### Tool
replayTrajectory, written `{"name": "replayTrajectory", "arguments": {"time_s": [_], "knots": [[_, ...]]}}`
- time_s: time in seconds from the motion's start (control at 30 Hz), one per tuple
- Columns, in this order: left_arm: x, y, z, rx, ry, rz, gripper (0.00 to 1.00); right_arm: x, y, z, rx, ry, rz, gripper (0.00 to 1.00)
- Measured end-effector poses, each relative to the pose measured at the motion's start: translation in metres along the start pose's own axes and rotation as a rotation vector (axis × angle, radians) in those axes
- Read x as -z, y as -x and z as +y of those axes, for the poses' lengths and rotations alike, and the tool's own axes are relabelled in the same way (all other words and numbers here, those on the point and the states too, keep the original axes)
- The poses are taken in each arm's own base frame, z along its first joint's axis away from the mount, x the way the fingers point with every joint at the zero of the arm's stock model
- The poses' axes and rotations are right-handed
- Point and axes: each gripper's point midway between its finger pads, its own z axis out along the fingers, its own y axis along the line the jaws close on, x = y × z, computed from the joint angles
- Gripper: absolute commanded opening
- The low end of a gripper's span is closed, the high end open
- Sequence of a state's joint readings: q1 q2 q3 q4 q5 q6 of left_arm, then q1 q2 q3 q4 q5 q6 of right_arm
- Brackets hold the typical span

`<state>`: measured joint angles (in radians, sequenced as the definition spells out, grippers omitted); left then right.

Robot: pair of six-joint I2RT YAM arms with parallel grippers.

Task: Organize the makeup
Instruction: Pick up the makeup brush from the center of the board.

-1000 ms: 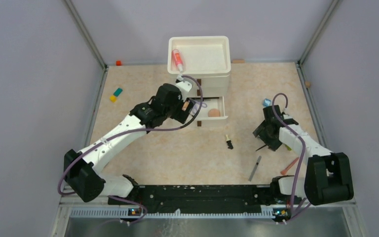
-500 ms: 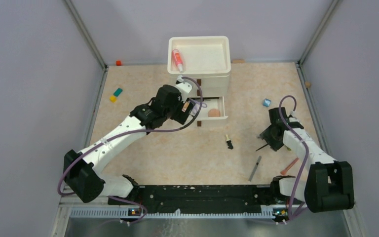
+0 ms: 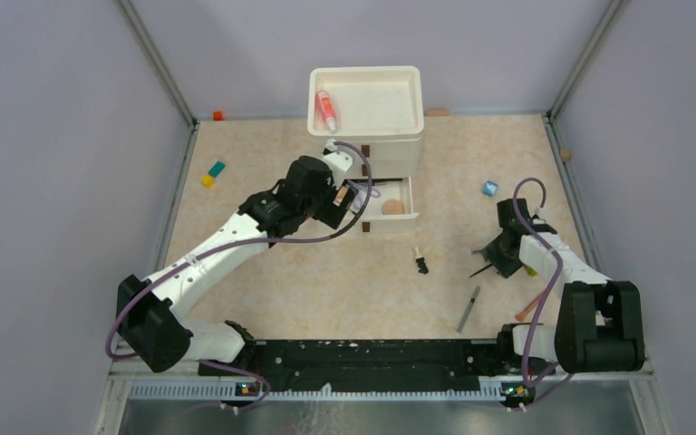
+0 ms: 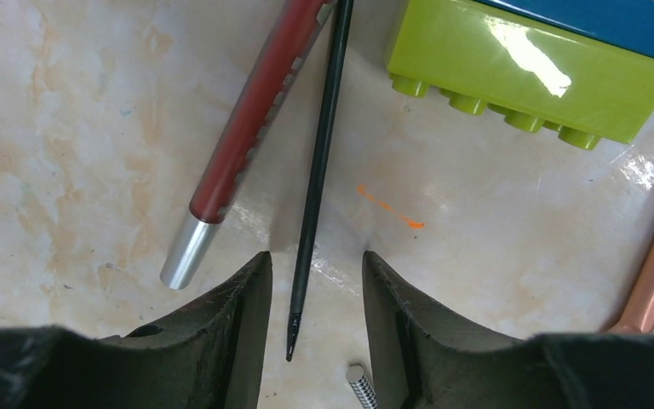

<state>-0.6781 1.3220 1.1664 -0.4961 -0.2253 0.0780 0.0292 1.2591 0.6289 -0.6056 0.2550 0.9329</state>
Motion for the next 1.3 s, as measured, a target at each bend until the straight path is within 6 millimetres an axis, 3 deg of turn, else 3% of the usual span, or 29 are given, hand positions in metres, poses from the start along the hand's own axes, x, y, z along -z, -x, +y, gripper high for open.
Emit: {"name": "replayTrajectory", "arguments": {"time_s": [0.17, 0.87, 1.07, 1.13, 1.3], "knots": [[-0.001, -0.001, 0.001, 0.001, 0.002, 0.001, 0.99, -0.004, -0.001, 0.002, 0.014, 0.002, 0.01, 0.34], [-0.001, -0.002, 0.003, 0.007, 0.004, 0.003, 0.99, -0.011, 0.007, 0.009, 0.035, -0.008, 0.006, 0.33], [-0.001, -0.002, 0.004, 0.008, 0.006, 0.003, 0.99, -0.011, 0.008, 0.008, 0.04, -0.012, 0.006, 0.14], [-0.002, -0.002, 0.005, 0.009, 0.007, 0.003, 0.99, -0.012, 0.008, 0.008, 0.039, -0.013, 0.002, 0.0], [-0.002, -0.002, 0.004, 0.01, 0.003, 0.003, 0.99, -0.012, 0.009, 0.007, 0.033, -0.015, 0.0, 0.0]]}}
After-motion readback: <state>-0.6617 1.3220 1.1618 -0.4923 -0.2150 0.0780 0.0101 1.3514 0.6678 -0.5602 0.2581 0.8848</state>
